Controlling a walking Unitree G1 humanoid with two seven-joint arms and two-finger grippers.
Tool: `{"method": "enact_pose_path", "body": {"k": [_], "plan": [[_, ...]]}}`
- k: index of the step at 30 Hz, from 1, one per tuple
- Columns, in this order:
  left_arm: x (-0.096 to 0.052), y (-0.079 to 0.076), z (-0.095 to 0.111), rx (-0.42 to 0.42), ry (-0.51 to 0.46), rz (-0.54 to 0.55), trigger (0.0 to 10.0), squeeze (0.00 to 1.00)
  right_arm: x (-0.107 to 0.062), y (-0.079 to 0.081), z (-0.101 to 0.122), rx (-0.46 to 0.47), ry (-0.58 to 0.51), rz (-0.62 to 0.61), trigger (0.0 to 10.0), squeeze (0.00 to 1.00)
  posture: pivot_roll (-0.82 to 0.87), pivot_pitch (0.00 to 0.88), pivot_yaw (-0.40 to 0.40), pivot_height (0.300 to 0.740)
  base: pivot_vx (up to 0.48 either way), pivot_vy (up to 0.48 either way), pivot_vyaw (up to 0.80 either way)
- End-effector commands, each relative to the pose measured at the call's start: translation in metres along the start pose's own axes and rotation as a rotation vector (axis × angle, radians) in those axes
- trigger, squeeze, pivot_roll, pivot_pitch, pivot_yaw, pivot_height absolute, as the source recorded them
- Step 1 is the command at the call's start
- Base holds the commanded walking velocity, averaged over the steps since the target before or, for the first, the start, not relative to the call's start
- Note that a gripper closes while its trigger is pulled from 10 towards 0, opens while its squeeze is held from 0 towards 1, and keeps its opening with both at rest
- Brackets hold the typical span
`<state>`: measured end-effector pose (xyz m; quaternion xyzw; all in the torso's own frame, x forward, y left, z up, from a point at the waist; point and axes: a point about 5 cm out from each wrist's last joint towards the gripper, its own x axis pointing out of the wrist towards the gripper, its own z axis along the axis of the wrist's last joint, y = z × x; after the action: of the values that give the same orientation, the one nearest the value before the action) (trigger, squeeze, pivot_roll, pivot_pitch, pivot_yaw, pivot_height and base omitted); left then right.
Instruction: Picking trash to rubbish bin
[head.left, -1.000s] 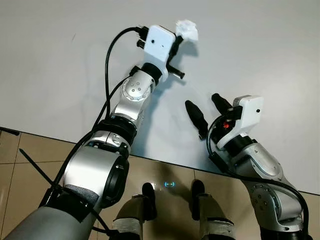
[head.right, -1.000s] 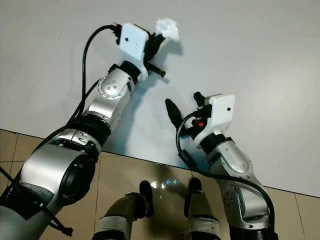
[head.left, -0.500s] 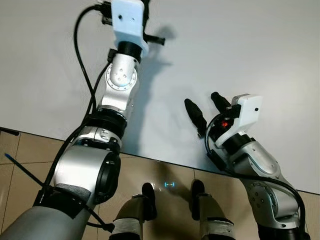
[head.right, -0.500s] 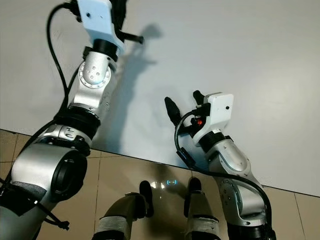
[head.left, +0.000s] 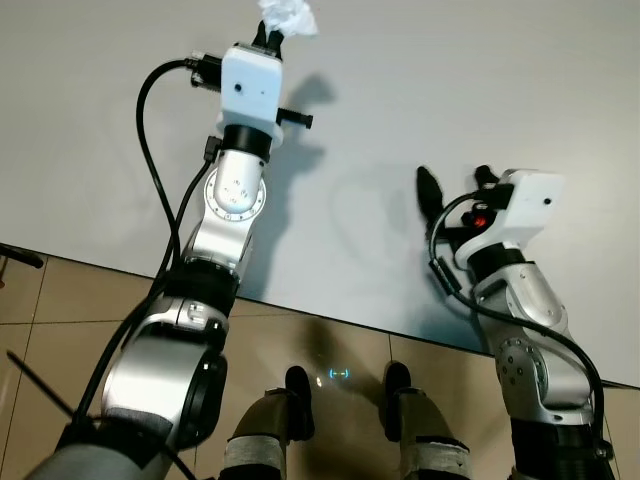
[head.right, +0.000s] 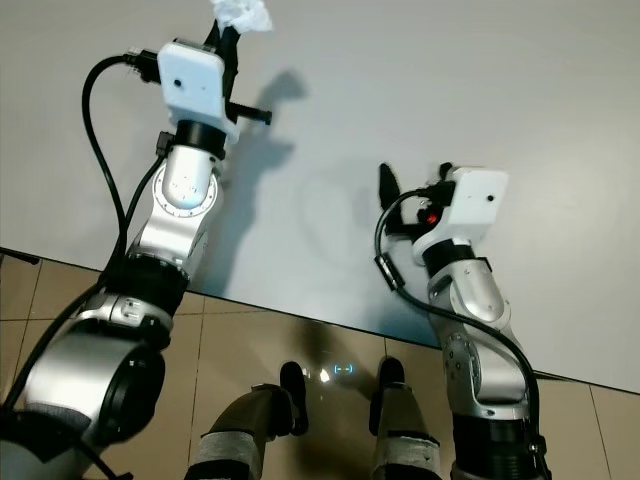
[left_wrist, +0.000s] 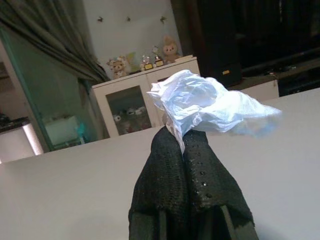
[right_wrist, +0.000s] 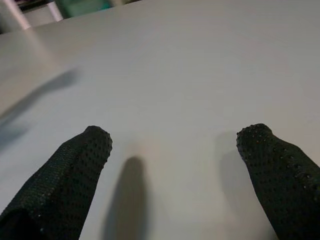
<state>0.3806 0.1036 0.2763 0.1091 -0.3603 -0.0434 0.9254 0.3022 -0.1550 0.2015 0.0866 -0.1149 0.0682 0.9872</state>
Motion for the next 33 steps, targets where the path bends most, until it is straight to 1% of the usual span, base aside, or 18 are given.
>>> {"method": "enact_pose_path", "body": {"k": [1, 4, 5, 7, 8, 9, 11, 12, 14, 15, 17, 19, 21, 26, 28, 29, 31, 33], "plan": [[-0.009, 0.002, -0.005, 0.011, 0.026, 0.016, 10.0, 0.00, -0.003, -0.010, -0.008, -0.001, 0.023, -0.062, 10.0, 0.00, -0.10, 0.345, 0.102, 0.740, 0.000, 0.000, 0.00], [-0.013, 0.004, -0.008, 0.013, 0.041, 0.028, 10.0, 0.00, -0.002, -0.010, -0.007, -0.019, 0.013, -0.063, 10.0, 0.00, -0.09, 0.340, 0.102, 0.740, 0.000, 0.000, 0.00], [-0.018, 0.007, -0.010, 0.013, 0.058, 0.039, 10.0, 0.00, -0.001, -0.011, -0.005, -0.029, -0.002, -0.077, 10.0, 0.00, -0.10, 0.333, 0.102, 0.740, 0.000, 0.000, 0.00], [-0.021, 0.008, -0.012, 0.014, 0.067, 0.044, 10.0, 0.00, 0.000, -0.012, -0.004, -0.033, -0.009, -0.084, 10.0, 0.00, -0.10, 0.330, 0.101, 0.740, 0.000, 0.000, 0.00], [-0.025, 0.010, -0.013, 0.014, 0.080, 0.051, 10.0, 0.00, 0.002, -0.014, -0.003, -0.049, -0.019, -0.098, 10.0, 0.00, -0.09, 0.326, 0.100, 0.740, 0.000, 0.000, 0.00], [-0.025, 0.010, -0.013, 0.014, 0.080, 0.051, 10.0, 0.00, 0.002, -0.014, -0.003, -0.049, -0.019, -0.098, 10.0, 0.00, -0.09, 0.326, 0.100, 0.740, 0.000, 0.000, 0.00], [-0.029, 0.011, -0.013, 0.015, 0.087, 0.054, 10.0, 0.00, 0.003, -0.015, -0.002, -0.063, -0.027, -0.108, 10.0, 0.00, -0.09, 0.319, 0.098, 0.740, 0.000, 0.000, 0.00], [-0.033, 0.011, -0.013, 0.022, 0.096, 0.051, 10.0, 0.00, 0.005, -0.019, -0.002, -0.070, -0.031, -0.123, 10.0, 0.00, -0.09, 0.316, 0.097, 0.740, 0.000, 0.000, 0.00], [-0.035, 0.011, -0.014, 0.023, 0.100, 0.049, 10.0, 0.00, 0.006, -0.020, -0.002, -0.075, -0.033, -0.130, 10.0, 0.00, -0.09, 0.315, 0.097, 0.740, 0.000, 0.000, 0.00], [-0.038, 0.011, -0.013, 0.022, 0.107, 0.047, 10.0, 0.00, 0.008, -0.024, -0.001, -0.098, -0.038, -0.135, 10.0, 0.00, -0.09, 0.314, 0.094, 0.740, 0.000, 0.000, 0.00], [-0.040, 0.010, -0.013, 0.023, 0.111, 0.043, 10.0, 0.00, 0.010, -0.026, 0.001, -0.110, -0.043, -0.137, 10.0, 0.00, -0.09, 0.313, 0.093, 0.740, 0.000, 0.000, 0.00], [-0.043, 0.009, -0.012, 0.023, 0.116, 0.038, 10.0, 0.00, 0.014, -0.029, 0.005, -0.117, -0.058, -0.139, 10.0, 0.00, -0.09, 0.313, 0.092, 0.740, 0.000, 0.000, 0.00], [-0.047, 0.007, -0.013, 0.020, 0.131, 0.030, 10.0, 0.00, 0.023, -0.034, 0.014, -0.146, -0.079, -0.143, 10.0, 0.00, -0.09, 0.313, 0.087, 0.740, 0.000, 0.000, 0.00], [-0.050, 0.007, -0.014, 0.022, 0.148, 0.014, 10.0, 0.00, 0.031, -0.041, 0.021, -0.176, -0.097, -0.152, 10.0, 0.00, -0.08, 0.313, 0.088, 0.740, 0.000, 0.000, 0.00], [-0.051, 0.008, -0.013, 0.030, 0.157, -0.011, 10.0, 0.00, 0.038, -0.048, 0.033, -0.197, -0.133, -0.169, 10.0, 0.00, -0.08, 0.308, 0.092, 0.740, 0.000, 0.000, 0.00], [-0.051, 0.008, -0.013, 0.030, 0.157, -0.011, 10.0, 0.00, 0.038, -0.048, 0.033, -0.197, -0.133, -0.169, 10.0, 0.00, -0.08, 0.308, 0.092, 0.740, 0.000, 0.000, 0.00], [-0.052, 0.009, -0.015, 0.037, 0.170, -0.026, 10.0, 0.00, 0.044, -0.051, 0.042, -0.204, -0.157, -0.182, 10.0, 0.00, -0.09, 0.301, 0.095, 0.740, 0.000, 0.000, 0.00], [-0.053, 0.009, -0.016, 0.038, 0.174, -0.027, 10.0, 0.00, 0.046, -0.051, 0.043, -0.205, -0.161, -0.181, 10.0, 0.00, -0.09, 0.301, 0.095, 0.740, 0.000, 0.000, 0.00]]}}
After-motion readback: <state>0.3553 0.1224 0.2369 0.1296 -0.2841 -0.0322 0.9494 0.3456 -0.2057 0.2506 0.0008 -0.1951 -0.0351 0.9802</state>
